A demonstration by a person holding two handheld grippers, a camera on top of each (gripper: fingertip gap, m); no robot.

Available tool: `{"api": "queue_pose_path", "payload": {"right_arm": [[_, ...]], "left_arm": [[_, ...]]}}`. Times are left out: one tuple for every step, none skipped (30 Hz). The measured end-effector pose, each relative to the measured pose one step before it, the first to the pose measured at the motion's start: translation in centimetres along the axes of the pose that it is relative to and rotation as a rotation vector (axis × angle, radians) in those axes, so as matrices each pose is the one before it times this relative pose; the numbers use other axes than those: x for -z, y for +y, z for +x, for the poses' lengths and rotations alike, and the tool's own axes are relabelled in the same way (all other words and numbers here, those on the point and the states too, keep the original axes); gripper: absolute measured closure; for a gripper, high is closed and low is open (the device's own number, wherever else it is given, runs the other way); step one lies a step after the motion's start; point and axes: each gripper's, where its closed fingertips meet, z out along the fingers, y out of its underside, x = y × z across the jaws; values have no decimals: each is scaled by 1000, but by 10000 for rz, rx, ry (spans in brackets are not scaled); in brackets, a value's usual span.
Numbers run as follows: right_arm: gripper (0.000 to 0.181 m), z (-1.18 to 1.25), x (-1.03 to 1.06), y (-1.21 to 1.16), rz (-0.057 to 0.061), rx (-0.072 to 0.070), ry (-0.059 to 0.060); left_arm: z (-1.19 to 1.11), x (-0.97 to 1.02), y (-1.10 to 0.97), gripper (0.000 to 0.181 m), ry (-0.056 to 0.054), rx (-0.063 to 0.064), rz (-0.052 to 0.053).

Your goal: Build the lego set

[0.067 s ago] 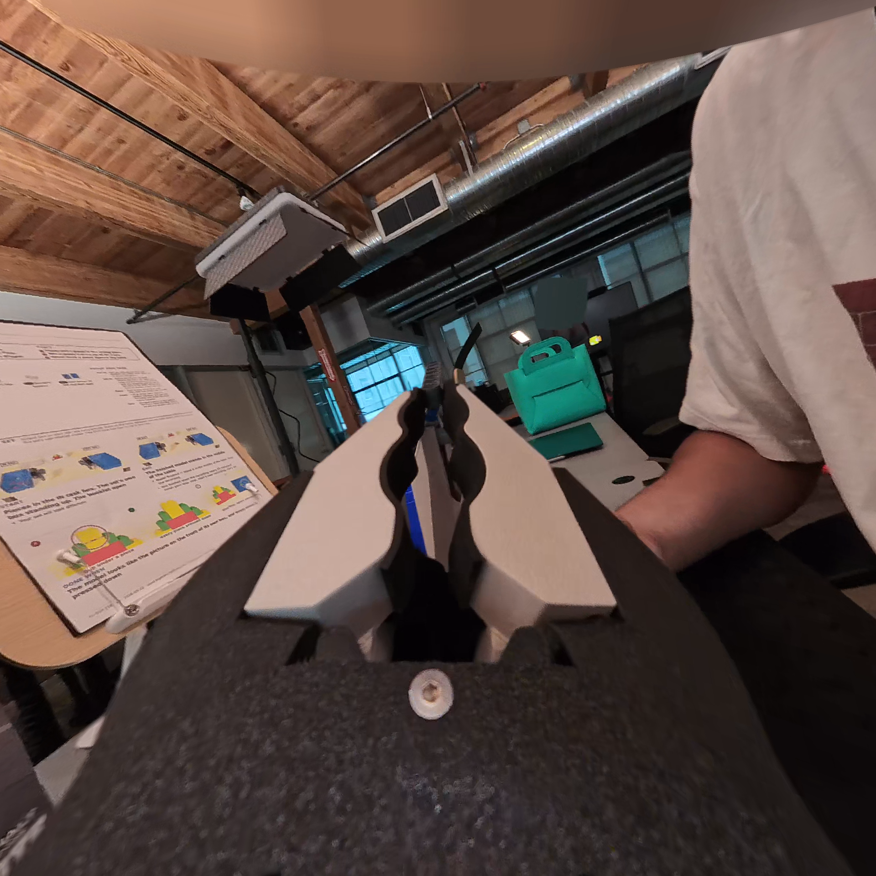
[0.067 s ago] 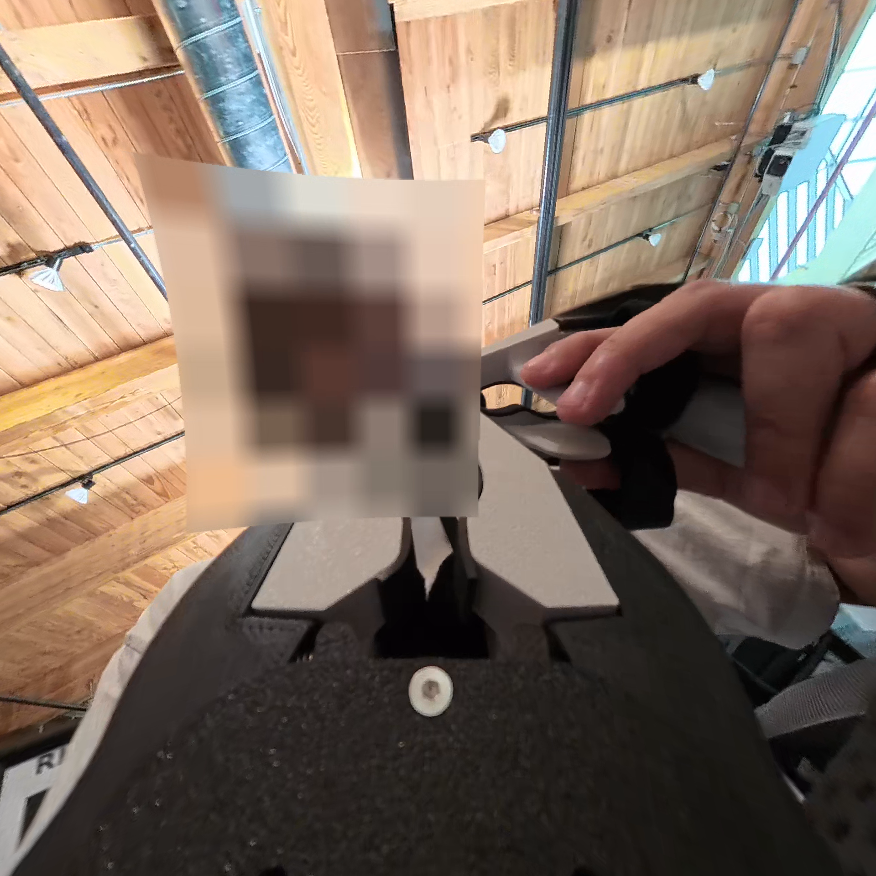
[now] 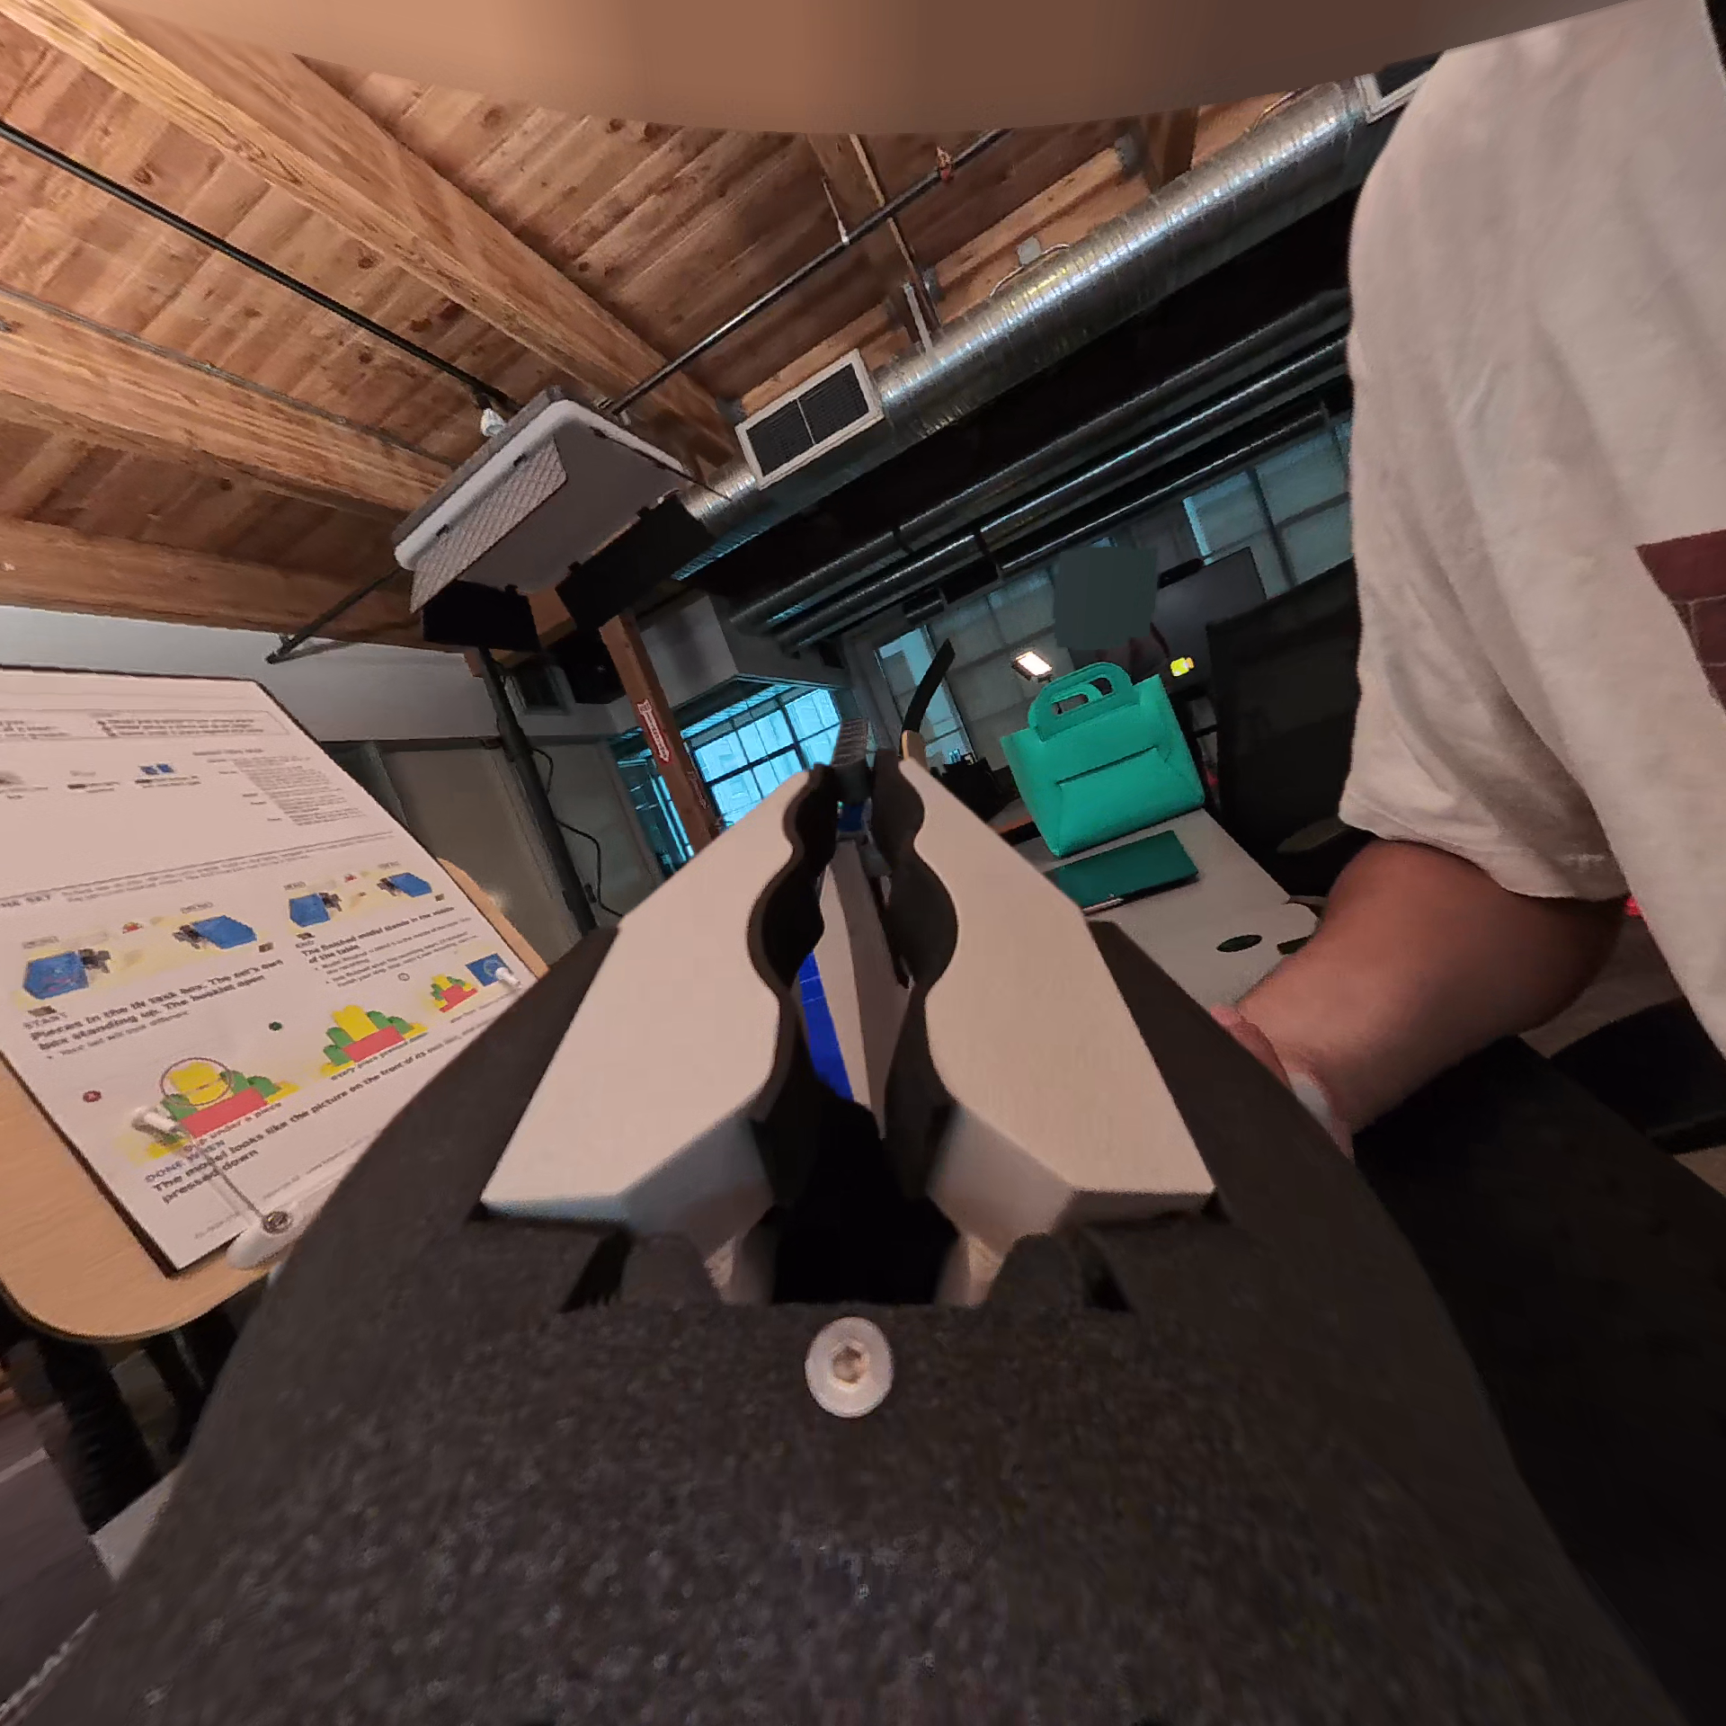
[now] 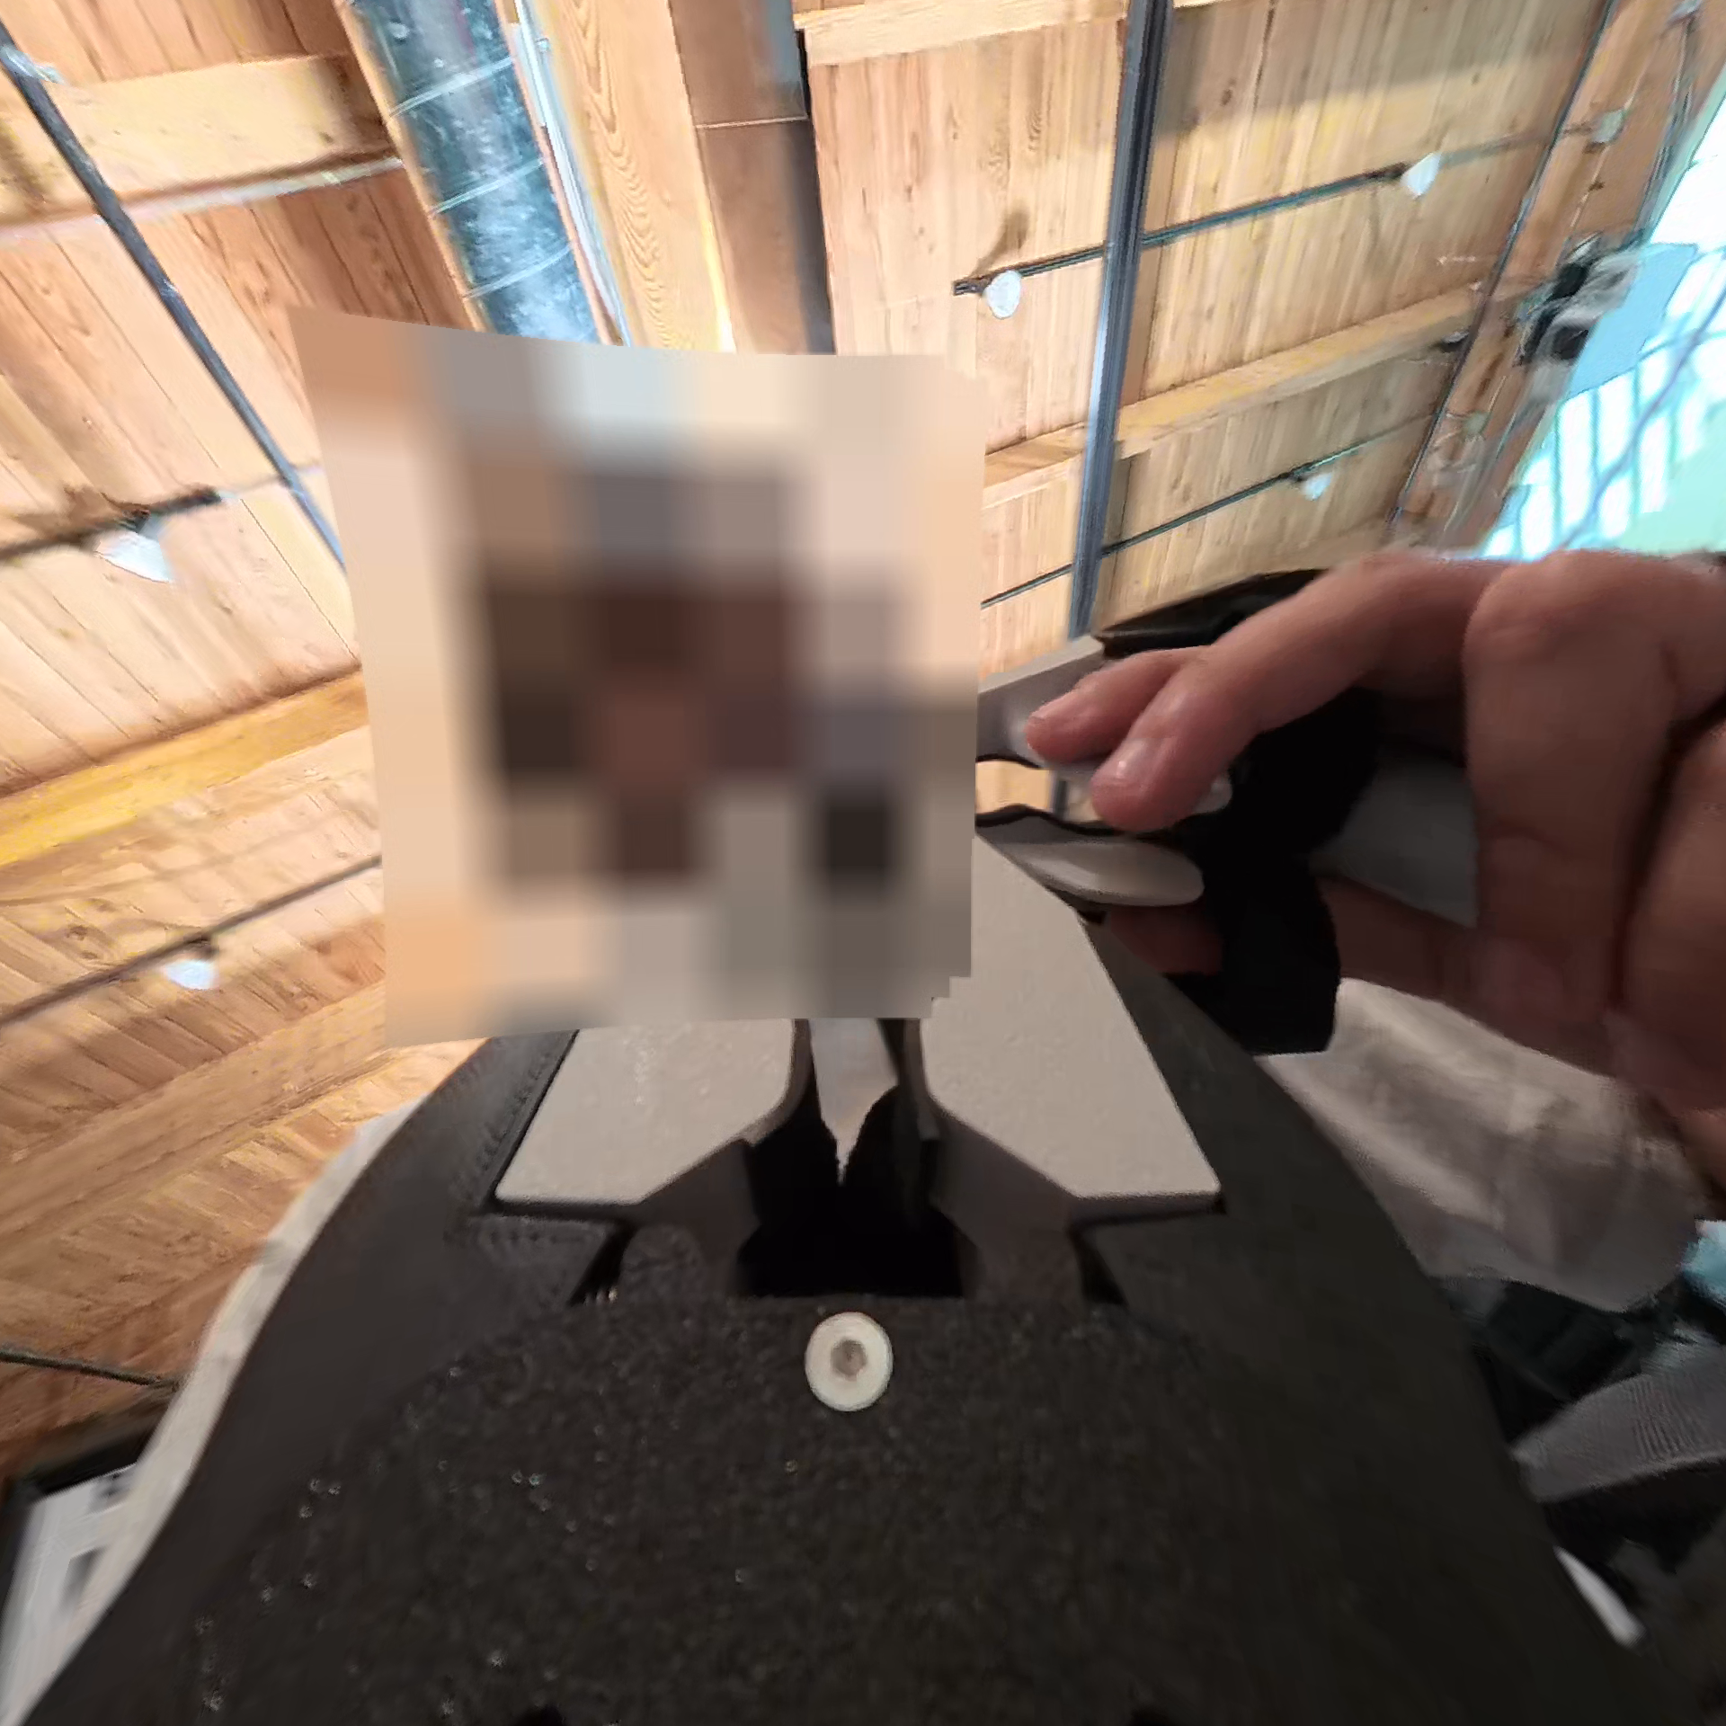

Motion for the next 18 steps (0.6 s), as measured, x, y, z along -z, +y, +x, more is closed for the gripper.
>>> {"api": "queue_pose_path", "payload": {"right_arm": [[177,45,-108,283,-13,-581,-385],[177,87,-81,94,18,-575,-259],[177,73,-22,-35,-8,-162,-23],[177,95,-39,-48,-40,130,174],[177,79,-86,85,-85,220,169],[177,65,-141,187,-131,-140,-6],[177,1,-148,297,-90,-302,-181],[177,19,-136,226,-9,-330,-239],[177,-4,-83,144,-1,-247,-200],[177,23,-94,158,-46,-98,-74],[177,-1,-91,176,-103,-29,7],[177,-27,-87,167,-136,57,40],[177,-33,-163,172,-102,123,2],[177,-131,-240,200,-100,138,-81],[177,42,-56,-31,18,383,172],[177,-26,49,-19,-89,309,238],[176,70,92,8,-154,252,337],[177,28,138,19,-177,101,298]], "left_arm": [[199,1,-127,175,85,-95,20],[42,47,-71,175,5,-208,-37],[-48,98,-44,175,21,-209,-62],[-10,118,-56,175,64,-157,-52],[47,78,-101,175,14,-211,-22],[170,12,-169,175,22,-203,22],[184,-39,-207,174,24,-192,62],[139,-43,-151,175,1,-218,39],[114,-43,-119,175,23,-162,16],[125,-31,-130,175,42,-109,21],[120,-47,-123,175,15,-163,0],[145,-82,-137,174,5,-113,8],[123,-93,-127,175,29,58,38],[-11,-50,32,175,-68,-15,-8],[-41,4,36,175,-86,-66,-26],[-12,19,23,175,26,216,0],[50,68,49,175,58,118,-29],[77,32,165,175,12,-96,-75]]}}
